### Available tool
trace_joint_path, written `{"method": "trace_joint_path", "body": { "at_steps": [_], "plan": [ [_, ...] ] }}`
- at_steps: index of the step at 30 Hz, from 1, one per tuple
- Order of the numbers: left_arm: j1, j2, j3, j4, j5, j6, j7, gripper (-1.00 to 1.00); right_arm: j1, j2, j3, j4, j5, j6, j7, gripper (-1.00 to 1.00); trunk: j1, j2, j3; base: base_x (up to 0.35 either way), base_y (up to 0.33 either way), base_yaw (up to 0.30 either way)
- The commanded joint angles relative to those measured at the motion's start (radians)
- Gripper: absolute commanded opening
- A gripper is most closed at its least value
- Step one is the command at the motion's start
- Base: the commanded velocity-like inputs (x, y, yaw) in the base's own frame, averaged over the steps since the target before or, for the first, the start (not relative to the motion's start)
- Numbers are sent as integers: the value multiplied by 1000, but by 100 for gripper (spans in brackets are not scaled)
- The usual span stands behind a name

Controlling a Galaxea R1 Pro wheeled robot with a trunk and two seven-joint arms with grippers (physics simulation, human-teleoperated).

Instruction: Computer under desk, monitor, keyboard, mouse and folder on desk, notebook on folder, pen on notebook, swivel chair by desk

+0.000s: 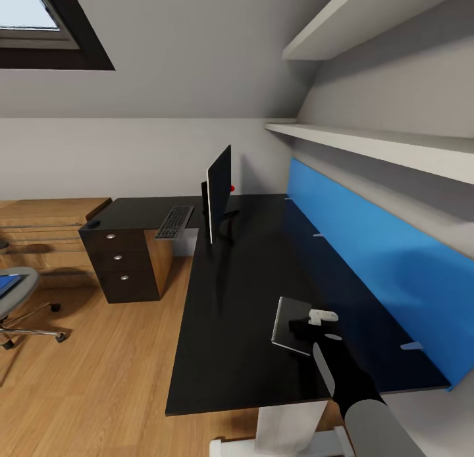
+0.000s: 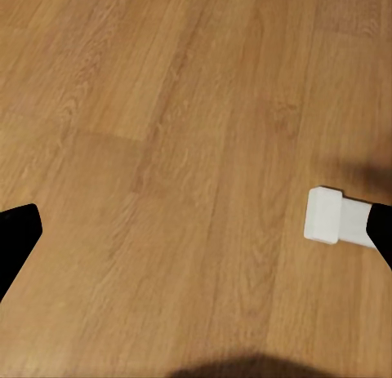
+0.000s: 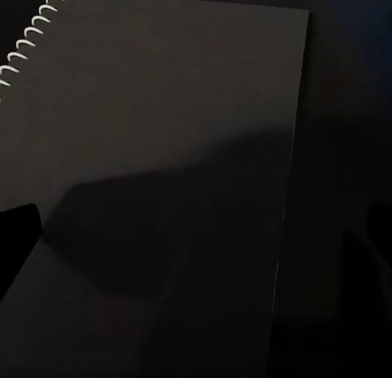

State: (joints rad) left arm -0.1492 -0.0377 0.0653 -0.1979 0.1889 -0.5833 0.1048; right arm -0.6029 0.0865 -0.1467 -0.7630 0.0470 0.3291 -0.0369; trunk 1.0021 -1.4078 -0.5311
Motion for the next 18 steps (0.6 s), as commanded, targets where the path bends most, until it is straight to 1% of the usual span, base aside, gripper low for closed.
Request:
{"method": "trace_joint_path", "body": {
  "at_steps": [1,10,18],
  "plan": [
    [0,-1,6,0,-3,-3,0,100,0,1,-3,45,4,7,0,100,0,0,-1,0,0,0],
    [-1,-1,7,1,-3,-3,0,100,1,1,-14,-21,4,23,0,100,0,0,-1,0,0,0],
    [-1,-1,7,0,-3,-3,0,100,1,1,-18,-39,4,50,0,100,0,0,-1,0,0,0]
  ]
}}
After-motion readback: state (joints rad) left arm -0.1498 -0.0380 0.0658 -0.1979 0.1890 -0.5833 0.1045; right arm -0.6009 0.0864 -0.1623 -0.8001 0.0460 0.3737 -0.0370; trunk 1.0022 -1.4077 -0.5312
